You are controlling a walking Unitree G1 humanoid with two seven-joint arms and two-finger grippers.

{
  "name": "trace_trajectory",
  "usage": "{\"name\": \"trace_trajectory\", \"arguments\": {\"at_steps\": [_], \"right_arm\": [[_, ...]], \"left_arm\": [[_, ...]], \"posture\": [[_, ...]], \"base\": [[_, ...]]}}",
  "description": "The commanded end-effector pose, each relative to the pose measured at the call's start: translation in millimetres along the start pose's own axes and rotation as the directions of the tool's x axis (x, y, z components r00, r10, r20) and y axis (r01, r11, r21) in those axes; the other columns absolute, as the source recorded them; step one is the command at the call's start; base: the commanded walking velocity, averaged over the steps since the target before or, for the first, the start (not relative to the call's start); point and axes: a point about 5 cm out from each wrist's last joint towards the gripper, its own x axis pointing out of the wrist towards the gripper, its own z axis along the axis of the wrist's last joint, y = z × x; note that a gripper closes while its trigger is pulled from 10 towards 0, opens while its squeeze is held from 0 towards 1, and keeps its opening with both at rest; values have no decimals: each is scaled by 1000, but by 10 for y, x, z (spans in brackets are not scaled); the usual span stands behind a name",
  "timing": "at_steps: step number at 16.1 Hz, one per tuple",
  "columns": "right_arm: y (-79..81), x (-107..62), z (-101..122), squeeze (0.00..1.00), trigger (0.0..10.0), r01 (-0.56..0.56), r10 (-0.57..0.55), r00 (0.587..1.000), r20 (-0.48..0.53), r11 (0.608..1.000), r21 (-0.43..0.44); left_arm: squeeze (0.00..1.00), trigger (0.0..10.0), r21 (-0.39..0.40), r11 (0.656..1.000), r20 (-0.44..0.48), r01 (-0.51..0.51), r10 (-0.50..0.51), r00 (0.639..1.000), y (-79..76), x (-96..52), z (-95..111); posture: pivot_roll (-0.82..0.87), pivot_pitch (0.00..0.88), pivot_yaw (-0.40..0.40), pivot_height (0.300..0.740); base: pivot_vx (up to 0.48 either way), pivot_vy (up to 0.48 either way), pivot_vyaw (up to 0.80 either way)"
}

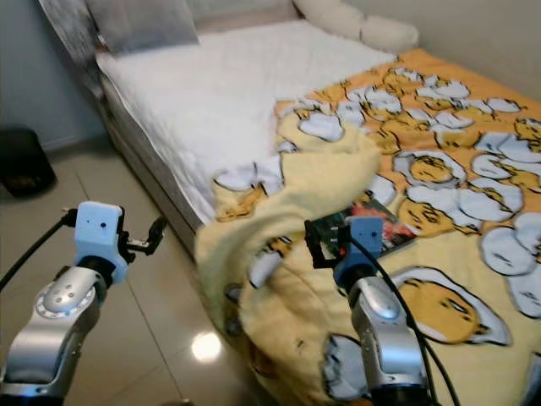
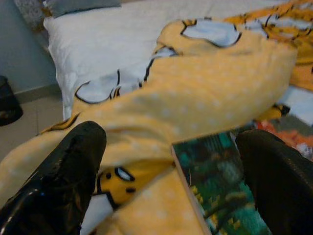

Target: Clean up the room

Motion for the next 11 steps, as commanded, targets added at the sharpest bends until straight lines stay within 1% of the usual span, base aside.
{"name": "trace_trajectory", "arguments": {"at_steps": [1, 6, 7, 9, 10, 11], "right_arm": [[22, 20, 21, 1000, 10000, -4, 4, 1000, -3, 1000, -2], [14, 26, 23, 1000, 10000, 3, -3, 1000, -5, 1000, 11], [-2, 32, 39, 1000, 10000, 15, -15, 1000, -5, 999, 33], [-53, 80, 48, 1000, 10000, 67, -64, 998, -30, 991, 120], [-116, 167, 12, 0, 10000, 134, -118, 988, -96, 974, 185], [-135, 215, 2, 0, 10000, 142, -120, 985, -121, 970, 199]], "left_arm": [[945, 10000, 34, 998, -3, 44, -44, 999, -38, -13, 3], [973, 10000, 62, 991, -9, 122, -122, 992, -88, -38, -12], [965, 10000, 80, 985, -24, 156, -154, 988, -88, -59, -25], [953, 10000, 104, 964, -49, 244, -240, 969, -104, -103, -48], [945, 10000, 143, 935, -66, 324, -318, 946, -113, -90, -52], [945, 10000, 160, 916, -74, 369, -361, 930, -128, -73, -44]], "posture": [[1, 0, -28, 740], [4, 0, -29, 740], [5, 0, -30, 740], [2, 0, -19, 740], [1, 0, -11, 740], [-1, 0, -6, 740]], "base": [[0, 0, 0], [0, 0, 0], [0, 0, 0], [0, 0, 0], [0, 0, 0], [0, 0, 0]]}}
